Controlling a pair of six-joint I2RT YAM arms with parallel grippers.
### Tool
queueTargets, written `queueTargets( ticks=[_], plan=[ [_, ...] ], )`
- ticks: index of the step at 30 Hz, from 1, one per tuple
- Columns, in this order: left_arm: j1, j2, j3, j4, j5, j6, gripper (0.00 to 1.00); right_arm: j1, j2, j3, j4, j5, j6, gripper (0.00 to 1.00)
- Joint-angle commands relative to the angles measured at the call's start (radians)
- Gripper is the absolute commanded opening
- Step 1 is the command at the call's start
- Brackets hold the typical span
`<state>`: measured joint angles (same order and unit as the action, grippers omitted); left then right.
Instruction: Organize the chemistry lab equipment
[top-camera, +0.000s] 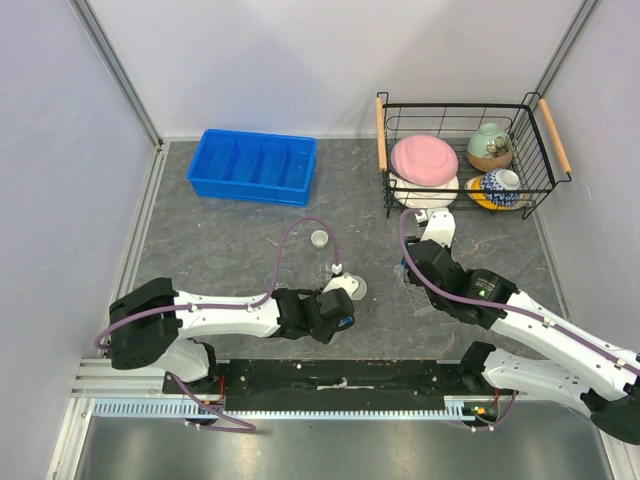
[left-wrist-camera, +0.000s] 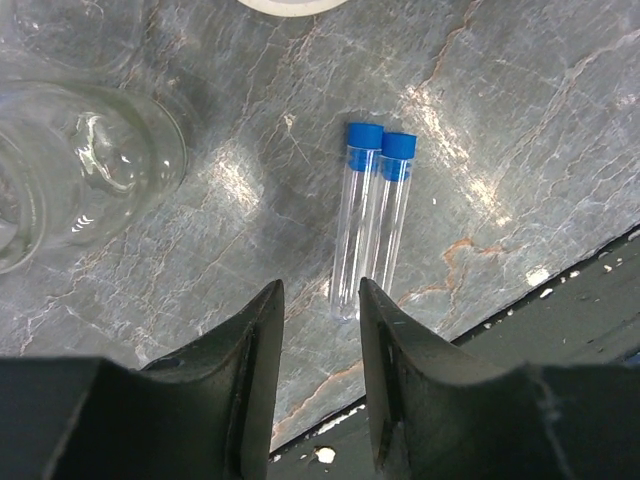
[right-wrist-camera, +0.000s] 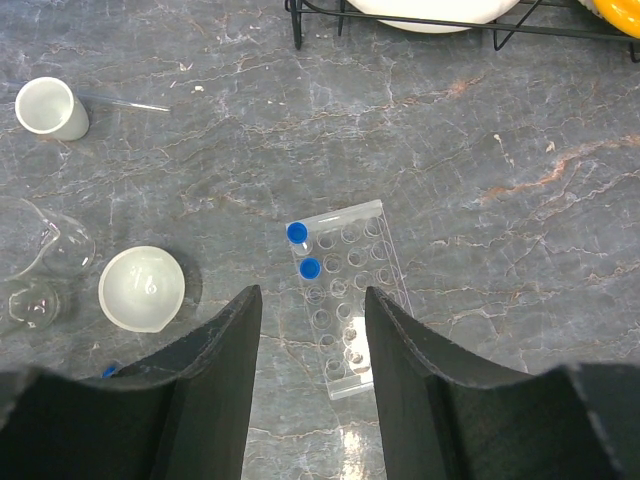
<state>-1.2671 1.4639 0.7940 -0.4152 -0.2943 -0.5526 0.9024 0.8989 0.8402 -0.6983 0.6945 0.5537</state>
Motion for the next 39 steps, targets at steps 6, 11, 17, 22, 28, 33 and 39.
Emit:
queueTargets(
  ticks=[6,11,17,22,28,33,39],
  plan=[
    [-0.017,0.022,0.034,0.041,-0.005,-0.018,0.42,0.012,0.0,-0.001,0.005,0.014,0.011,0.53],
    [-0.017,0.033,0.03,0.047,-0.009,-0.021,0.41,0.015,0.001,-0.006,0.006,0.017,0.014,0.53],
    [-0.018,0.068,0.027,0.065,-0.012,-0.018,0.41,0.016,0.001,-0.009,0.006,0.019,0.015,0.53],
    [-0.018,0.095,0.022,0.073,-0.031,-0.013,0.41,0.023,0.003,-0.009,0.008,0.019,0.017,0.53],
    [-0.018,0.116,0.019,0.076,-0.037,-0.01,0.36,0.026,0.009,-0.013,0.008,0.02,0.02,0.53],
    [-0.017,0.113,0.011,0.076,-0.04,-0.009,0.21,0.027,0.011,-0.02,0.013,0.02,0.023,0.52],
    [-0.017,0.098,0.023,0.024,-0.094,-0.001,0.07,0.032,0.02,-0.015,0.016,0.02,0.025,0.52]
  ],
)
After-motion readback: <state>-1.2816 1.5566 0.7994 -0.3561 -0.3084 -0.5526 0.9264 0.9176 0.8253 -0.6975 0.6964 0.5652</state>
